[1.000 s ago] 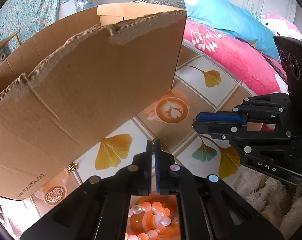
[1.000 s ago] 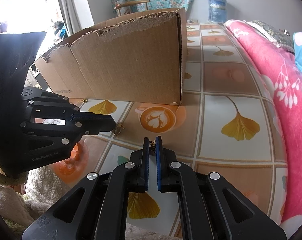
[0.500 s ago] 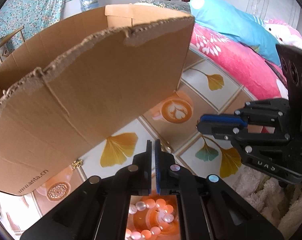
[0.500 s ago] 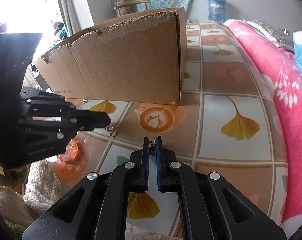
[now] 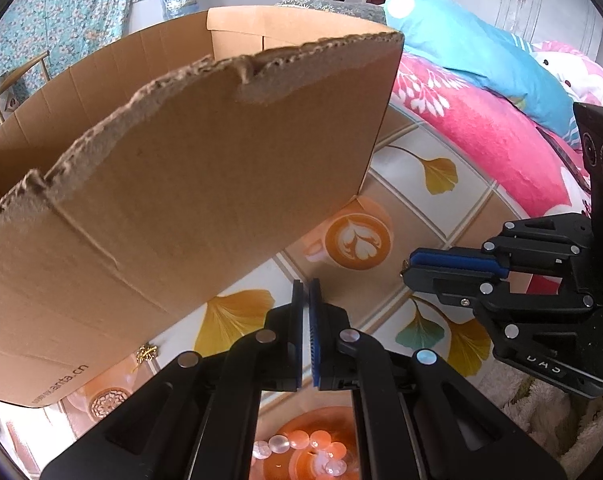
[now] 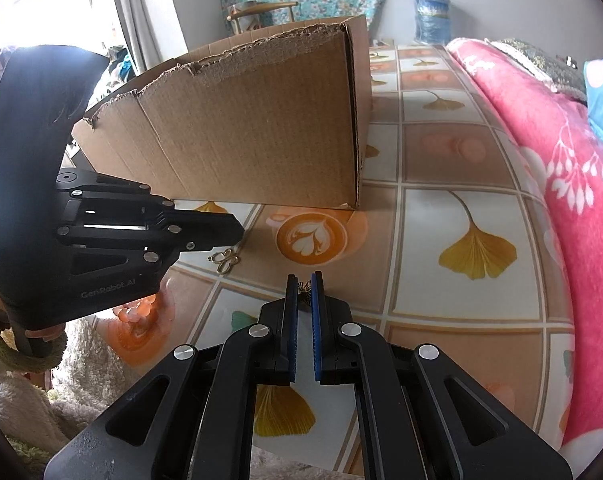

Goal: Organize jewelry

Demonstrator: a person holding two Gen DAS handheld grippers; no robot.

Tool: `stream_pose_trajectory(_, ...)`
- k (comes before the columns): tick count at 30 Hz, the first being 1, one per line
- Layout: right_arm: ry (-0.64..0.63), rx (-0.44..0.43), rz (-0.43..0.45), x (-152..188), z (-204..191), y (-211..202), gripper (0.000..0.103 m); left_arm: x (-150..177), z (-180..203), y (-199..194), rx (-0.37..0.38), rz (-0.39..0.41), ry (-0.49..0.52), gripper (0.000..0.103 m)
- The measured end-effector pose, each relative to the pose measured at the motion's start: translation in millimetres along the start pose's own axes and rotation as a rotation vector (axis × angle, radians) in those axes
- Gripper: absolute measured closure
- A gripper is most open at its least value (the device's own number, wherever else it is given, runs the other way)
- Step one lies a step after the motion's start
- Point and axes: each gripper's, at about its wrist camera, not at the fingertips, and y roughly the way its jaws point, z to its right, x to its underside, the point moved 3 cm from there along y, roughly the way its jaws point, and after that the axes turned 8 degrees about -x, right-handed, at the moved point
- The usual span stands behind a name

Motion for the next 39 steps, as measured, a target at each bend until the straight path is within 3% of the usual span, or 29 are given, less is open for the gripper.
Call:
stream_pose_trajectory(16,-0.001,-0.001,0.001,0,0,0,0.099,17,-8,-12,-0.012,-0.041,-0.056,0.1)
stream_pose_trajectory(21,0.006,-0.007,0.001,0,0,0,0.099,16,-10,-23,0.069,0.009,-0.059,0.099)
stream_pose_trajectory(23,0.006,-0.006,0.002,0,0,-1,0.099,13,-5,-23,0.095,0.003,-0.047,0.086)
stream_pose_trajectory(26,0.008,-0.007,0.002,0,1,-1,0.099,10,5,-18,0.105,-0.021,-0.024,0.076)
stream_pose_trajectory(39,0.014,-0.015,0.007,0,3,-2,0.099,10,16,-7,0.022,-0.07,-0.014,0.075)
